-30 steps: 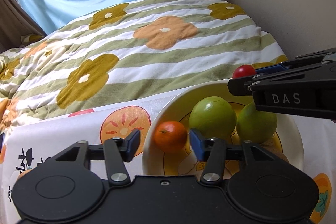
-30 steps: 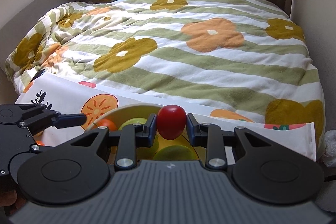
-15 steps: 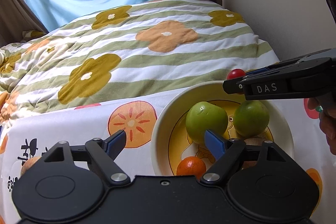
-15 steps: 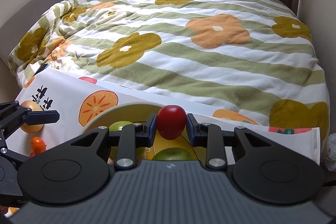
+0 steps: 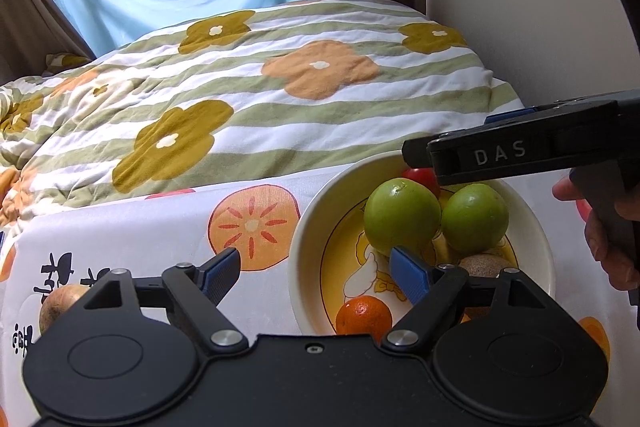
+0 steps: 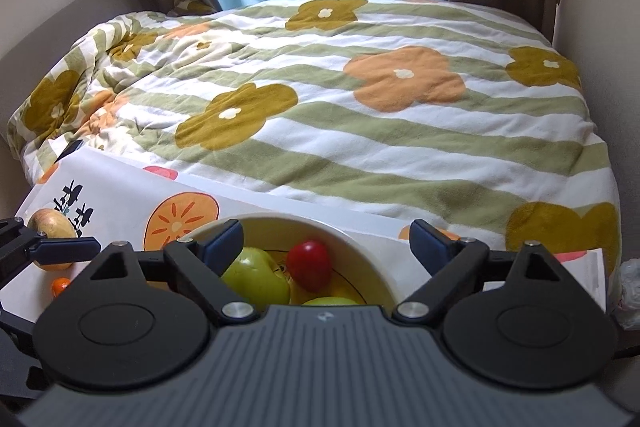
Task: Organize fruits
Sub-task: 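Lift both tools out of the bowl toward the apple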
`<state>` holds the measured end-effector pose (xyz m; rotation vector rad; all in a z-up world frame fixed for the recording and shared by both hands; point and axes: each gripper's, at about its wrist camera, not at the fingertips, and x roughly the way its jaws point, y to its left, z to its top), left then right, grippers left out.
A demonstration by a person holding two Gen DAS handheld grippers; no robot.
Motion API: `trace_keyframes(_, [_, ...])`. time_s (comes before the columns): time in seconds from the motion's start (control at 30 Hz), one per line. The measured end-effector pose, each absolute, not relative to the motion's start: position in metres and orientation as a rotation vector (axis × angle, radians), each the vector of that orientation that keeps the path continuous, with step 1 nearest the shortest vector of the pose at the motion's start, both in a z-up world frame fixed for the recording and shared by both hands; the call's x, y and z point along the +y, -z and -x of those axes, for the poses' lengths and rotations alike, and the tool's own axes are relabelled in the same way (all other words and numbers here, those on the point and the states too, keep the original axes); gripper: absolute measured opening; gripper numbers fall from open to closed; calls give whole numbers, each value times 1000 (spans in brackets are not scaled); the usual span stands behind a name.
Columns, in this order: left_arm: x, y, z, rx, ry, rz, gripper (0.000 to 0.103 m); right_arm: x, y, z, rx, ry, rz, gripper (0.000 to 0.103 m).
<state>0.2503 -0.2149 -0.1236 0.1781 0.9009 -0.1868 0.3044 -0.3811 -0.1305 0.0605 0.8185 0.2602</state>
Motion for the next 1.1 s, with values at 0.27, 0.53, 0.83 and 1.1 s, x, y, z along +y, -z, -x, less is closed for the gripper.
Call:
trace_keyframes(0.27, [-213,117,-241,890,167,-175,85,-387,120,-289,818,-245,-70,103])
trace_keyframes(0.53, [-206,96,-217,846,144,-140,85,-389,97,-259,789,-230,-74,103])
trace_keyframes(0.83, [-187,65,-163,761,64,-106,85,-379,62,-212,737,-243,-38,103])
trace_keyframes(1.1, [-146,52,-126,720,4,-77,85,-356,48,-179,734,-226,-53,103])
